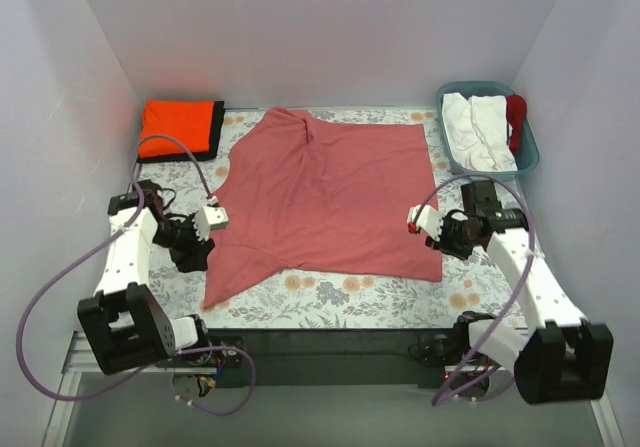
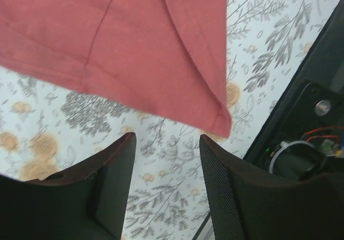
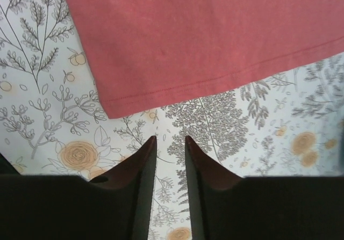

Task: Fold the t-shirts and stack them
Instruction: Flatten the tshirt out

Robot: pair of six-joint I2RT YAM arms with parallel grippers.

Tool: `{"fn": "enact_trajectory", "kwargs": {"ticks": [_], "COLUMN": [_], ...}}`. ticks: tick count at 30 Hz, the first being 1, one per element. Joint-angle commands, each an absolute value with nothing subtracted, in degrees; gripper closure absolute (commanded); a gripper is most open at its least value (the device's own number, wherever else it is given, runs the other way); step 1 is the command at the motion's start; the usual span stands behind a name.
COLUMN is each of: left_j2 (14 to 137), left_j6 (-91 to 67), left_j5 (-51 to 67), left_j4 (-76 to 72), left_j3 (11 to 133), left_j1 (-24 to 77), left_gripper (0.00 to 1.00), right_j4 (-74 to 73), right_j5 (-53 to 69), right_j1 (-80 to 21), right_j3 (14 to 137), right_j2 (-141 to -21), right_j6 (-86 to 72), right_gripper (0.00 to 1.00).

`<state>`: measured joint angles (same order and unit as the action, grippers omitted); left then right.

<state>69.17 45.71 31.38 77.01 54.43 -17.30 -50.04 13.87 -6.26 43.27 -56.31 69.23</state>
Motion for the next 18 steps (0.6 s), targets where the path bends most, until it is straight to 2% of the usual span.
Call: {"fn": "enact_trajectory", "kwargs": {"ticks": [1,3,8,10,18], "left_j2": [73.82,75.75,79.00,82.51,91.49], "left_j6": [33.71,27.98,7.78,4.68,-4.39], "left_j5": [34.36,35.42,32.97,31.91,27.69], "left_j4": [75.85,72.98,58.65,56.26,49.75], "left_j3": [55.98,56.34,54.23,54.14,56.25], "left_j1": [-9.18,-4.86,8.85,12.02,17.31], "left_gripper": [0.51,0.48,0.47,0.45,0.42], "right_j4": [-52.99,-54.49,-54.40,-54.67,-54.67], "right_j5": [15.99,16.87,17.23,16.96,16.70], "right_j1": [-6.42,-6.50,-6.50,-6.59,-6.59], "right_j3": [49.21,51.75,53.96,54.40,54.14], "right_j2": [-66.16,-71.16,-76.63,-78.57,-79.28], "right_j6": [59.44,57.05,51.25,50.28,50.27], "right_gripper": [0.69,0.71,0.71,0.71,0.72]}}
